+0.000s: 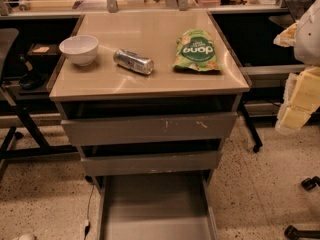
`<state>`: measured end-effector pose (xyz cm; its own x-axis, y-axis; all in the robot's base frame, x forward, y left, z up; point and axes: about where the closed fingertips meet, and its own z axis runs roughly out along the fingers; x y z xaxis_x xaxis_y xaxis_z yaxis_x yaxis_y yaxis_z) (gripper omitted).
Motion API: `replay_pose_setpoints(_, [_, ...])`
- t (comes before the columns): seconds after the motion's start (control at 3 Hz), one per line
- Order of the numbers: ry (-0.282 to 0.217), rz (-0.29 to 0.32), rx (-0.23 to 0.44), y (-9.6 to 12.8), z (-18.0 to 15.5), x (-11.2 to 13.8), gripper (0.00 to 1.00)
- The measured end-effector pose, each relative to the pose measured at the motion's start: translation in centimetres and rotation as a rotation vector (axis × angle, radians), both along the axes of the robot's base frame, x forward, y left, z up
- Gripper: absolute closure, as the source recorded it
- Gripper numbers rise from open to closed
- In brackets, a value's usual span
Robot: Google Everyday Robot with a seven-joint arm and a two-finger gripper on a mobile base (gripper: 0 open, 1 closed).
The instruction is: Place green rice chip bag into bottom drawer
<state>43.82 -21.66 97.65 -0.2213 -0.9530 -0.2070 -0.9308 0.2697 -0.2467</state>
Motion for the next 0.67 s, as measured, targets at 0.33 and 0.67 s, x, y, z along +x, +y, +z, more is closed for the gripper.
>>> replay_pose_setpoints(0.33, [0.000, 0.000, 0.000, 0.00, 0.00, 0.00, 0.00])
replay_pose_setpoints(0.67, [-0.014, 0.011, -0.014, 0.32, 0.34, 0.95, 0.00])
